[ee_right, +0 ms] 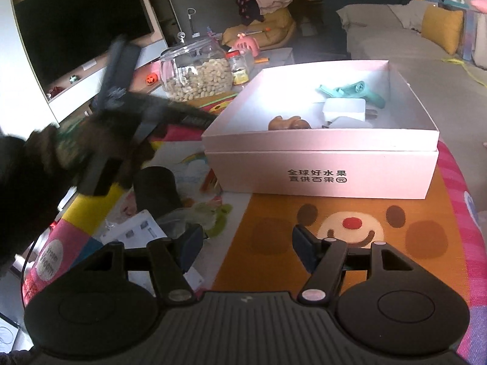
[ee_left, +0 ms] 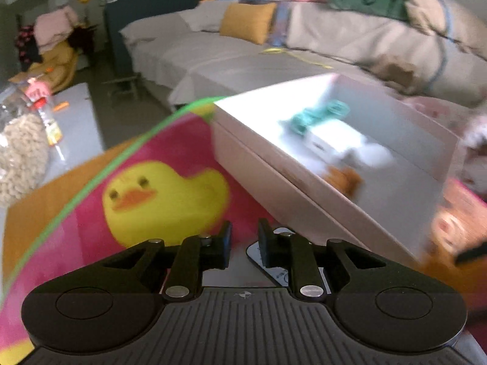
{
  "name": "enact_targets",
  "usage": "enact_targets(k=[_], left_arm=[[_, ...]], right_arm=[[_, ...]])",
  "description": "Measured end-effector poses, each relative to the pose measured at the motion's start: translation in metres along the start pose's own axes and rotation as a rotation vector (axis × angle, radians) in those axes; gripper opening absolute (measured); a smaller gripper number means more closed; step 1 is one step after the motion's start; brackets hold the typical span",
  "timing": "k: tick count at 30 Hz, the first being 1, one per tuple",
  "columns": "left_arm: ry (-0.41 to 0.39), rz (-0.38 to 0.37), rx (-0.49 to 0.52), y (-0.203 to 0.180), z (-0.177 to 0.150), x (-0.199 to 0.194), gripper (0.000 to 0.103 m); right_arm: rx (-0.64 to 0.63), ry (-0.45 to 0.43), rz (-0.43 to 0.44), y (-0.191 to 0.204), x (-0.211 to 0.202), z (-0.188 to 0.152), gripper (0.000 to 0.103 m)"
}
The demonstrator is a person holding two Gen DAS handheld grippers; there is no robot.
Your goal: Organize rigid objects
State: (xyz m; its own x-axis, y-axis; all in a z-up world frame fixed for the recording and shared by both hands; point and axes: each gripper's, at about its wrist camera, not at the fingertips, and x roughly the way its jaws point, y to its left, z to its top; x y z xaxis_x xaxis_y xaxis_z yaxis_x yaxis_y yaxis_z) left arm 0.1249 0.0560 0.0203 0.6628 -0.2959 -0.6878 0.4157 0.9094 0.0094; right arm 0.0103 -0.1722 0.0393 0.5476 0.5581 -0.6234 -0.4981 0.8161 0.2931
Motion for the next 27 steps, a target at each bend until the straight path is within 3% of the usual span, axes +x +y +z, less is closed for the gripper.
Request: enact_targets(k=[5,12,17,21,27], left_arm=[[-0.008,-0.064,-0.039,-0.012,-0.030,-0.038,0.020],[0.022,-0.150,-0.185,-0.007,-0.078,-0.072,0.021],[-0.040,-0.086,-0.301,0.000,-0.100,-0.093,0.021],[-0.085,-0.003,-0.421,0.010,-0.096,-0.097,0.021],[-0.059,0.096,-0.295,-0.016,-0.075,-0.092,0.021]], right_arm=[[0.041,0.018,0.017,0.001,0.006,0.003,0.065],[0.055,0.080,0.081,0.017,0.040,0.020,0.059],[-0.105,0.104,-0.001,0.052,0.059,0.027,0.057],[-0.285,0.087,-0.122,0.080,0.061,0.016,0.025],[-0.181,0.077,-0.116,0.046,0.028,0.002,0.026]])
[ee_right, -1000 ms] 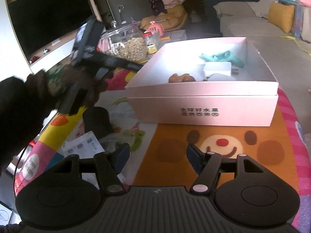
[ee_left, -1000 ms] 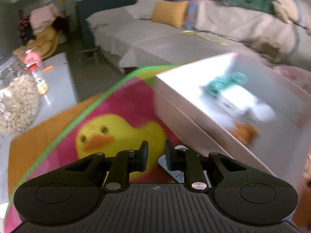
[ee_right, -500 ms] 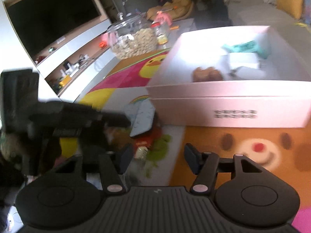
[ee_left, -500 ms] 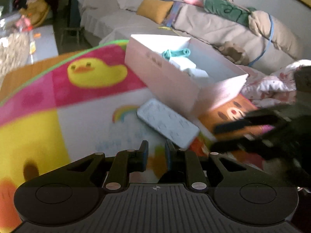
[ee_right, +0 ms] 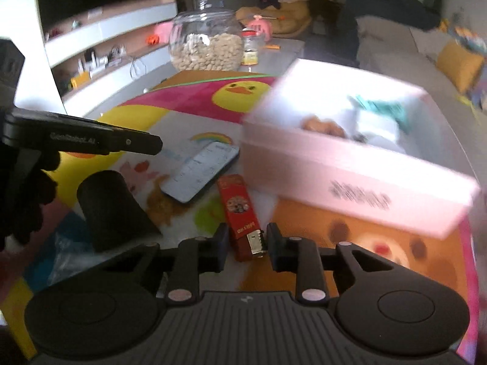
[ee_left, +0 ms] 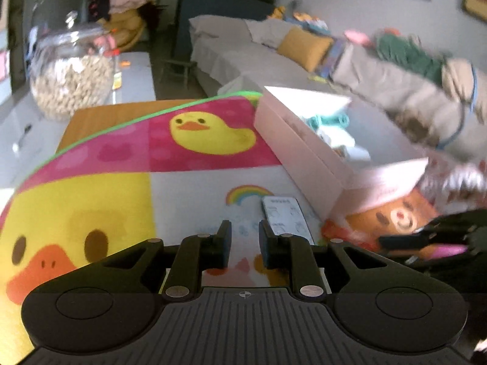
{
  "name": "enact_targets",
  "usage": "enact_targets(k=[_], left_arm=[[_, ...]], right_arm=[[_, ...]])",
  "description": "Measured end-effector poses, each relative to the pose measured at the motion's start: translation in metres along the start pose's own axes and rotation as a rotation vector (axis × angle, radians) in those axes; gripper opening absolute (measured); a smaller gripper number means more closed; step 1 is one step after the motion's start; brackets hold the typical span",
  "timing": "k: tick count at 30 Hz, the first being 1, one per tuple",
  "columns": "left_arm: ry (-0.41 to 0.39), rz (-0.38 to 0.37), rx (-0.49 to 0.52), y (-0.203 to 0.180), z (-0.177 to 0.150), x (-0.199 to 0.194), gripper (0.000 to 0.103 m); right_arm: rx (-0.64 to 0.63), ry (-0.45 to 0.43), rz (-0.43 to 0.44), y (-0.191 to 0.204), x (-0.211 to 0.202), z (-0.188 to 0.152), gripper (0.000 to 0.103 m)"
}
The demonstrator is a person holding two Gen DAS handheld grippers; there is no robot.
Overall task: Organize rigid objects
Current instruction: 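Grasp the white remote with the left gripper while the right grasps the red lighter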
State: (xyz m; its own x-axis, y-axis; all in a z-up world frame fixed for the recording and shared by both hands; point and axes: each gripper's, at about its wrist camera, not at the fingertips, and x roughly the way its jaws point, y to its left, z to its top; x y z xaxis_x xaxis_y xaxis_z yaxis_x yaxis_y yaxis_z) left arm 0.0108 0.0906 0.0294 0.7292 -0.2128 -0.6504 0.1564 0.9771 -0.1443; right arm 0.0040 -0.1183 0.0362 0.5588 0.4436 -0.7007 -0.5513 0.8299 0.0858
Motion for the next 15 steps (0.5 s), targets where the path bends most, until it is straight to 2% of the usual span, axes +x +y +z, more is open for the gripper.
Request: enact_targets(k=[2,4,9,11,13,15], left_arm=[[0.039,0.007,0.060,-0.014,-0.001,0.005,0.021],[0.088,-0.019,0.097,-0.026,-0.004,0.012,0.021],[0.104,-0.013,0.158,-0.043,-0.003,0.018,0.021],[0.122,-0.017,0.155,-0.045,0.000,0.020,0.021],[0.139,-0.026,0.140,-0.045,0.002,0.022,0.021],[0.150,-0.032,0.128,-0.046,0.003,0.021,0.022]], right_arm=[[0.017,-0.018,-0.085,-0.013,-0.013,-0.013,0.025],[0.036,-0.029,-0.155,-0.027,-0.022,-0.024,0.025],[0.170,-0.067,-0.120,-0.062,-0.038,-0.041,0.028],[0.195,-0.083,-0.100,-0.066,-0.038,-0.042,0.038],[0.199,-0.102,-0.078,-0.065,-0.036,-0.044,0.053],[0.182,-0.117,-0.076,-0.061,-0.035,-0.047,0.056]])
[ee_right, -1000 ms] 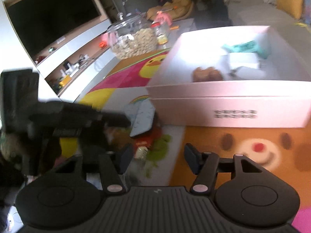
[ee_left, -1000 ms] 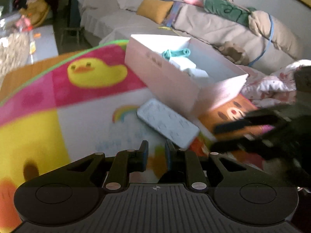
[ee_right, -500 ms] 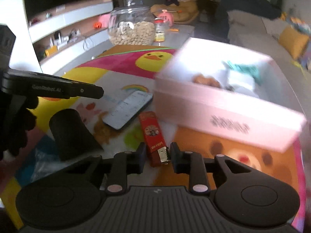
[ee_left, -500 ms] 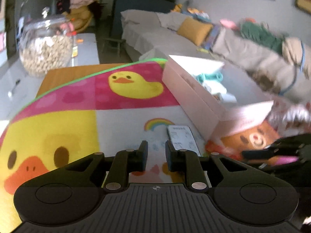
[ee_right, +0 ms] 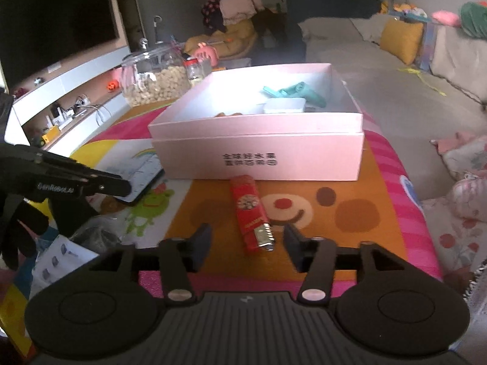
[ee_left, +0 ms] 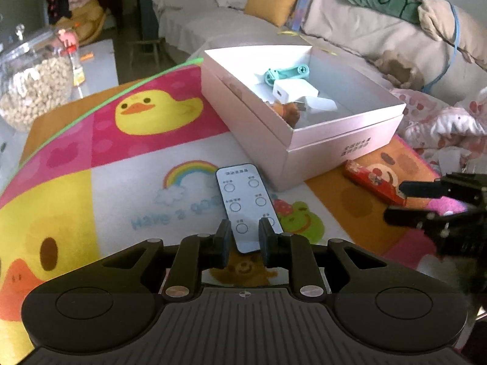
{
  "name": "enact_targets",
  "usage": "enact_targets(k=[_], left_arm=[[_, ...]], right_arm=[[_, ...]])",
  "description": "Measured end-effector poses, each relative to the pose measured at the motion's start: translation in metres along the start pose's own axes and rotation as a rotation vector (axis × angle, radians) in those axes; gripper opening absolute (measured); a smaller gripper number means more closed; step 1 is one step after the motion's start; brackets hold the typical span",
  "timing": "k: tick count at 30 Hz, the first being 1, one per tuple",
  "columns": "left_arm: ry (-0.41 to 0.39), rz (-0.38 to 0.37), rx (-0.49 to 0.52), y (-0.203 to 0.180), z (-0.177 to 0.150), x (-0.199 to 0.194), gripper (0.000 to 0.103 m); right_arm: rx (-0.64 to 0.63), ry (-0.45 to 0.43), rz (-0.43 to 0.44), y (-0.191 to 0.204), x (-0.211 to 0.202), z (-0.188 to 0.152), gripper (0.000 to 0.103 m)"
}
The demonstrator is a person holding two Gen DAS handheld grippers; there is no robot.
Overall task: Organize rigid objects
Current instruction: 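Grasp the white remote with the left gripper while the right grasps the red lighter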
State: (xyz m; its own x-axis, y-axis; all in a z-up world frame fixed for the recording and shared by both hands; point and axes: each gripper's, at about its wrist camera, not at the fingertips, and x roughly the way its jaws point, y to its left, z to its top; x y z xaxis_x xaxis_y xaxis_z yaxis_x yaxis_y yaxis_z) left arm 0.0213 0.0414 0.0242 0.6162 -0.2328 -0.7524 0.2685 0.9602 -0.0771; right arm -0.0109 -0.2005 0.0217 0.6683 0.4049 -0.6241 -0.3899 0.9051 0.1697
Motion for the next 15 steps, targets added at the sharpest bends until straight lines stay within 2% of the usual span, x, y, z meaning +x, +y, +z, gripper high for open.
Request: enact_targets(k=[3,7,9,12,15], left_arm=[[0.021,-0.001,-0.013,-0.002,0.005,0.000,0.022],[-0.058,0.025,-0.041,-0.005,0.011,-0.009,0.023],[-0.063,0.036,-0.008,-0.013,0.013,-0.007,0.023],[-0.003,0.052,0.060,-0.027,0.012,0.006,0.023],[-0.005,0.060,0.109,-0.040,0.010,0.013,0.034]], right_arm=[[-0.027,-0.004,-0.017,0.008,0.005,0.001,0.057],[-0.009,-0.009,-0.005,0.006,0.000,0.001,0.057],[-0.013,-0.008,-0.008,0.007,0.001,0.000,0.057],[-0.015,-0.009,-0.009,0.007,0.001,-0.001,0.057],[-0.016,-0.009,-0.010,0.007,0.001,-0.001,0.057]])
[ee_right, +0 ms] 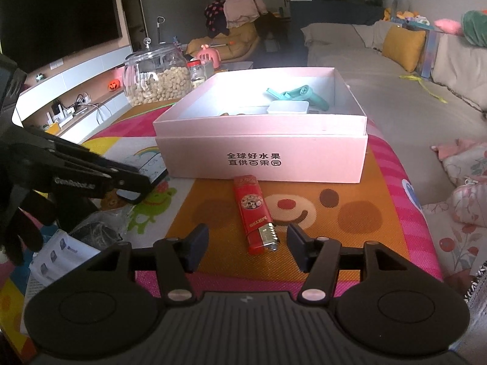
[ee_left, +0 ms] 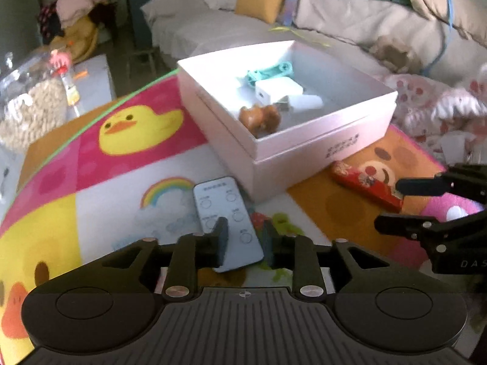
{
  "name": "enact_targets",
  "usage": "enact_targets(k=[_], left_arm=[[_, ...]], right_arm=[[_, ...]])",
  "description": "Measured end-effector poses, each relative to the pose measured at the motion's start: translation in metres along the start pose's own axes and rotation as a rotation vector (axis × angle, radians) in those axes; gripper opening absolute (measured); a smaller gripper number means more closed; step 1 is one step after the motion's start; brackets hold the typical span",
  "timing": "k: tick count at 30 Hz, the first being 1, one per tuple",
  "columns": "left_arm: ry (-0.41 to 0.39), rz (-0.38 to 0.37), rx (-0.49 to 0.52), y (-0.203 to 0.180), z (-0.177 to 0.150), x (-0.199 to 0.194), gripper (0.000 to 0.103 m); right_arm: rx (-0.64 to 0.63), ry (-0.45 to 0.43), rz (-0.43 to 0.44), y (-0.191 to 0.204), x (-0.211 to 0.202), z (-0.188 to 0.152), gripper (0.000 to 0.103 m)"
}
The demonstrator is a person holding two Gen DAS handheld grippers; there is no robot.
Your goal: Organize rigid objects
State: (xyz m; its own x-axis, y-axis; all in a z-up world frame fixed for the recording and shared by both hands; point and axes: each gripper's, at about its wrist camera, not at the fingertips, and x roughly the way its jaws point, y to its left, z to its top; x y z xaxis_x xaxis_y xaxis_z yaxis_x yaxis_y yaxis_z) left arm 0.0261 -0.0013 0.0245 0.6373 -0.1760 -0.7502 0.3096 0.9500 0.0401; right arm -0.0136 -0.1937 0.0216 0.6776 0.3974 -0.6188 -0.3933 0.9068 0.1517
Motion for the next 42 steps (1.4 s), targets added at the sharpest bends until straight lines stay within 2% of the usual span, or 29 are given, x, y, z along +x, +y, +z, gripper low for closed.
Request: enact_targets(k=[2,5,7,9,13,14,16,19,24,29,30,32,34,35,38,42], left_arm=[[0.010,-0.013,0.015,-0.005,0.001,0.002,0.051],[0.017,-0.028,0.020,-0.010,0.002,0.005,0.064],[0.018,-0.033,0.027,-0.013,0.002,0.005,0.066],[0.012,-0.014,0.028,-0.014,0.001,0.003,0.065],[-0.051,0.126,0.062,-0.011,0.000,-0.003,0.059],[-0.042,0.124,0.049,-0.006,0.001,-0.003,0.059],[0.000,0.071,-0.005,0.005,0.002,0.002,0.060],[0.022,0.016,-0.050,0.010,0.003,0.009,0.061],[0.022,0.003,-0.074,0.015,0.009,0.019,0.063],[0.005,-0.005,-0.076,0.015,0.009,0.021,0.059],[-0.005,0.010,-0.057,0.012,0.007,0.020,0.057],[-0.023,0.023,-0.039,0.010,0.003,0.017,0.053],[-0.040,0.016,-0.037,0.012,-0.002,0.012,0.049],[-0.049,0.011,-0.032,0.013,-0.004,0.010,0.047],[-0.065,-0.003,-0.011,0.018,-0.015,-0.001,0.043],[-0.098,-0.013,0.042,0.016,-0.028,-0.021,0.043]], right_arm=[[-0.002,0.000,-0.001,0.000,0.000,0.000,0.058],[-0.005,0.001,-0.001,0.000,0.000,0.000,0.058],[-0.006,0.001,-0.002,0.000,0.000,0.000,0.059],[-0.006,0.001,-0.002,0.000,0.000,0.000,0.059],[-0.007,0.000,-0.002,0.001,0.000,0.000,0.060],[-0.008,0.001,-0.001,0.001,0.000,-0.001,0.060],[-0.010,0.001,-0.001,0.001,0.000,-0.001,0.060],[-0.010,0.001,-0.001,0.001,0.000,-0.001,0.060],[-0.015,0.002,-0.004,0.002,0.000,-0.001,0.060],[-0.024,0.005,-0.028,0.005,0.007,0.005,0.060],[-0.029,0.004,-0.040,0.006,0.010,0.006,0.059],[-0.044,0.005,-0.054,0.009,0.014,0.010,0.050],[-0.068,0.012,-0.065,0.011,0.016,0.012,0.029],[-0.074,0.018,-0.069,0.012,0.015,0.013,0.024],[-0.052,0.043,-0.025,0.007,0.007,0.015,0.023],[-0.037,0.022,-0.002,0.003,-0.016,0.015,0.023]])
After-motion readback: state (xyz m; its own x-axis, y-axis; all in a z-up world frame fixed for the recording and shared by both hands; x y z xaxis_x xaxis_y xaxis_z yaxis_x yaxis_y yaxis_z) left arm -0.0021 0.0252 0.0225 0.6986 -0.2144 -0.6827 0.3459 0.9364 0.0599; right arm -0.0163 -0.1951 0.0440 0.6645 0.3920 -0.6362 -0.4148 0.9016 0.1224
